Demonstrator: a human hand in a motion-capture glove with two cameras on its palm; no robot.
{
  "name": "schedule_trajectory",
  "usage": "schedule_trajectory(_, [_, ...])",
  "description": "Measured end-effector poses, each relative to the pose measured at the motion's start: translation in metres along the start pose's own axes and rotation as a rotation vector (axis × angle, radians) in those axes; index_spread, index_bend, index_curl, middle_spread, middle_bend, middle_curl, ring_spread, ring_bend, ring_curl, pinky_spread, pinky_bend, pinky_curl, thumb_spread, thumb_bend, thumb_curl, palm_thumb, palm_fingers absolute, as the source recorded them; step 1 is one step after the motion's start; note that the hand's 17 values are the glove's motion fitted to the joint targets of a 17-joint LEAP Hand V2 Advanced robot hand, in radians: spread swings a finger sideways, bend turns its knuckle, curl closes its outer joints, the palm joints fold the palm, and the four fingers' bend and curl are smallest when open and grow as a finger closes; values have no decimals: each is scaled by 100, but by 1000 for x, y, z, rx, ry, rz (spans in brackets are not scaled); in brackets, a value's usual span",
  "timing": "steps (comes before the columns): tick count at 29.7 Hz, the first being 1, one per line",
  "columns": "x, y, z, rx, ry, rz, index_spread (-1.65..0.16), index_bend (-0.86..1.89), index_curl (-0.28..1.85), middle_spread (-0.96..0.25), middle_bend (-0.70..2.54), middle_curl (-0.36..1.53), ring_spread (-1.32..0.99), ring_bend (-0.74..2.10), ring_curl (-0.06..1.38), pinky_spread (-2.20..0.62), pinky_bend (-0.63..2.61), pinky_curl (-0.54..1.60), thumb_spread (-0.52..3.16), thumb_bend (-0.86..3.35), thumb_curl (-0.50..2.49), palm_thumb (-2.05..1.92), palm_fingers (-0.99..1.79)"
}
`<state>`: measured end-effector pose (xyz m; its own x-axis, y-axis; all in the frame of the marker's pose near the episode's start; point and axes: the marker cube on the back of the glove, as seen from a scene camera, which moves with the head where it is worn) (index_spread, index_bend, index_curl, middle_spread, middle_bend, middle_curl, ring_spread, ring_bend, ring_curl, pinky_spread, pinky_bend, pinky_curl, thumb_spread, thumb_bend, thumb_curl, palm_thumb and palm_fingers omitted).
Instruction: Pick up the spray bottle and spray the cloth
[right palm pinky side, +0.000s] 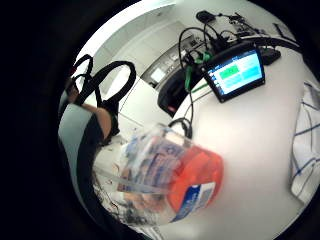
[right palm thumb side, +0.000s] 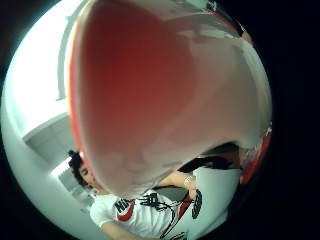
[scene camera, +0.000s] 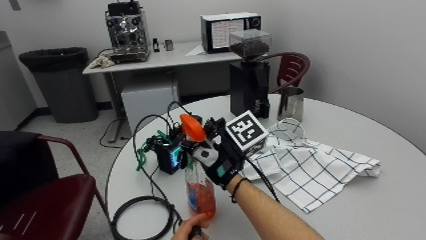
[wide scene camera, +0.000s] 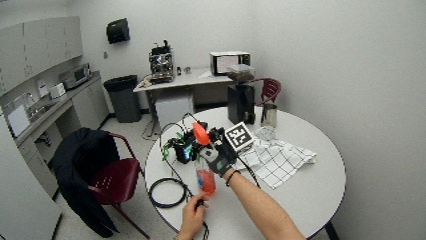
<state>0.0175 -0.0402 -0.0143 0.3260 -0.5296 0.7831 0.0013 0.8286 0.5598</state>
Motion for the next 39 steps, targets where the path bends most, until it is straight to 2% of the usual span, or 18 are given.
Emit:
schedule_trajectory(10, [8,0,-1,-41,-9,22,-25,11,27,-10,66,50,-10,74,43,-7,40,38,117,-2,53,81,121])
schedule_trajectory(15, [18,14,-8,-71,-16,83,-25,24,34,-9,54,46,-10,56,39,3,24,35,115,-3,51,78,93])
schedule_trajectory(19, [16,32,-27,-25,-10,93,-25,20,35,-8,48,44,-9,49,38,9,21,35,115,-5,48,71,85])
schedule_trajectory(22, [11,45,-51,14,14,108,-25,15,34,-8,45,43,-9,48,37,10,19,34,115,-4,47,69,91])
schedule_trajectory(27, [0,76,-91,10,188,126,-24,15,34,-8,43,42,-9,47,36,10,17,32,116,-3,45,68,103])
schedule_trajectory(35, [-6,148,-131,-52,654,79,-23,14,34,-7,43,43,-9,46,37,11,15,30,117,-2,43,71,107])
schedule_trajectory(39, [-6,181,-141,-83,748,121,-23,14,34,-7,43,43,-9,45,38,11,15,30,117,-2,42,71,107])
